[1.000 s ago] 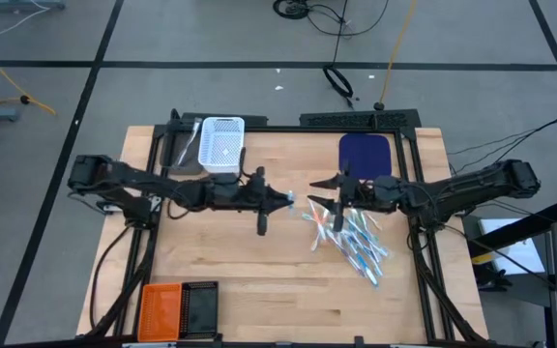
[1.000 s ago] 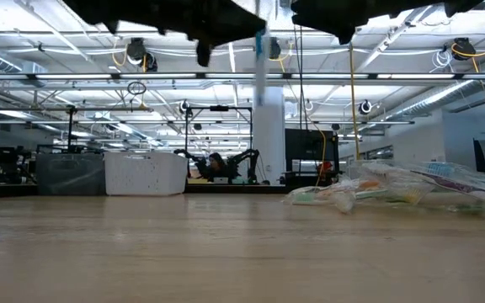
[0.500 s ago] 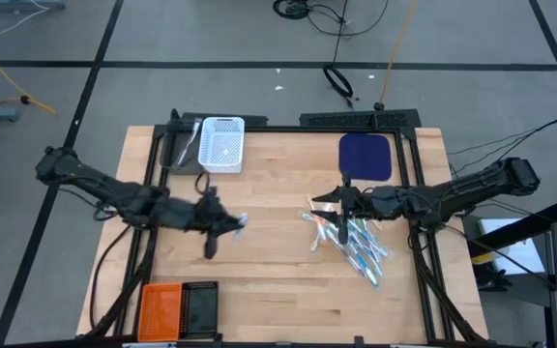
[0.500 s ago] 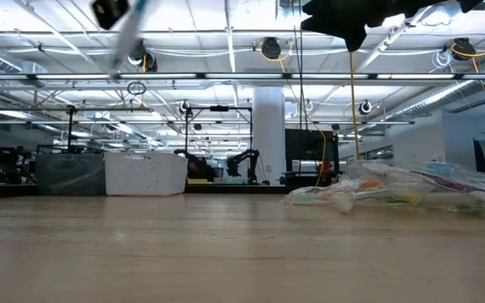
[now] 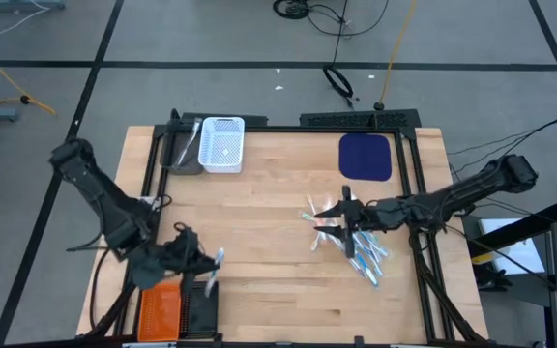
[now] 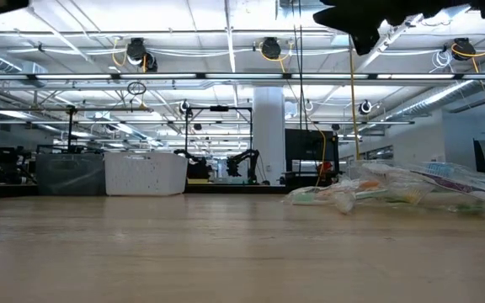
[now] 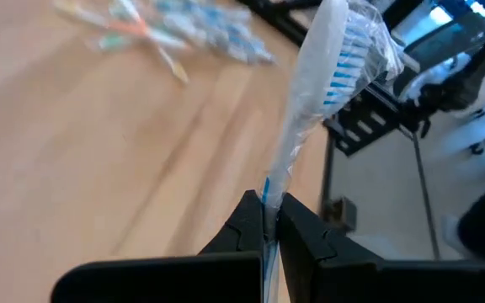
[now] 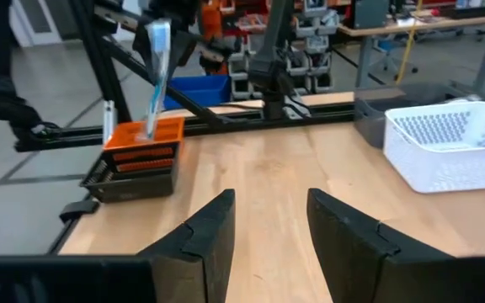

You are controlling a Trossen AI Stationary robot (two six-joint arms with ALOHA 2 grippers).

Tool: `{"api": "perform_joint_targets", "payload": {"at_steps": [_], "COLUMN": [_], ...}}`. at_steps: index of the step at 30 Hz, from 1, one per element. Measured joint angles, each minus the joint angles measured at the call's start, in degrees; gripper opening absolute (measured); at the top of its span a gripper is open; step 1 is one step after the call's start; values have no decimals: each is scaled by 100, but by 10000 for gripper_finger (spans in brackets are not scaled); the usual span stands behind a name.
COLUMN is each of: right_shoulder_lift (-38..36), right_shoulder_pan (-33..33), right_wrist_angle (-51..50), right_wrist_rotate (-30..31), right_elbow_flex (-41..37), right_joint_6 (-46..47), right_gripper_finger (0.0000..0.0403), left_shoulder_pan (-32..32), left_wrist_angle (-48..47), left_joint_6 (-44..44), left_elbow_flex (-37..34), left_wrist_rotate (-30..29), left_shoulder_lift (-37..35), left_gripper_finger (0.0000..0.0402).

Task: Pick & Place Toothbrushes
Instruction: Put the blue toothbrush into the orange bin

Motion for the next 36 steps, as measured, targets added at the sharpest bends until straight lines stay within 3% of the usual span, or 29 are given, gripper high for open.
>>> {"api": "perform_joint_targets", "payload": {"at_steps": [7, 16, 29, 36], "right_shoulder_lift": [2, 0, 0, -10], "right_shoulder_pan": [144, 104, 102, 104], "right_wrist_angle": [1058, 1416, 1696, 1695], "right_wrist_rotate": [-5, -4, -4, -13], "right_elbow_flex": [-573, -618, -618, -618], "right_joint_6": [289, 102, -221, -375], "right_gripper_finger": [139, 137, 134, 131], "left_shoulder_pan": [-463, -742, -1054, -1261], "left_wrist_angle": [-554, -1431, -2442, -3245], "left_joint_6": [-1211, -2896, -5290, -6654], "left_elbow_flex": [-2, -1, 0, -1], "left_wrist_rotate": [24, 359, 1237, 2117], "left_shoulder_lift": [26, -128, -168, -77], "left_gripper_finger": [5, 5, 5, 5]}}
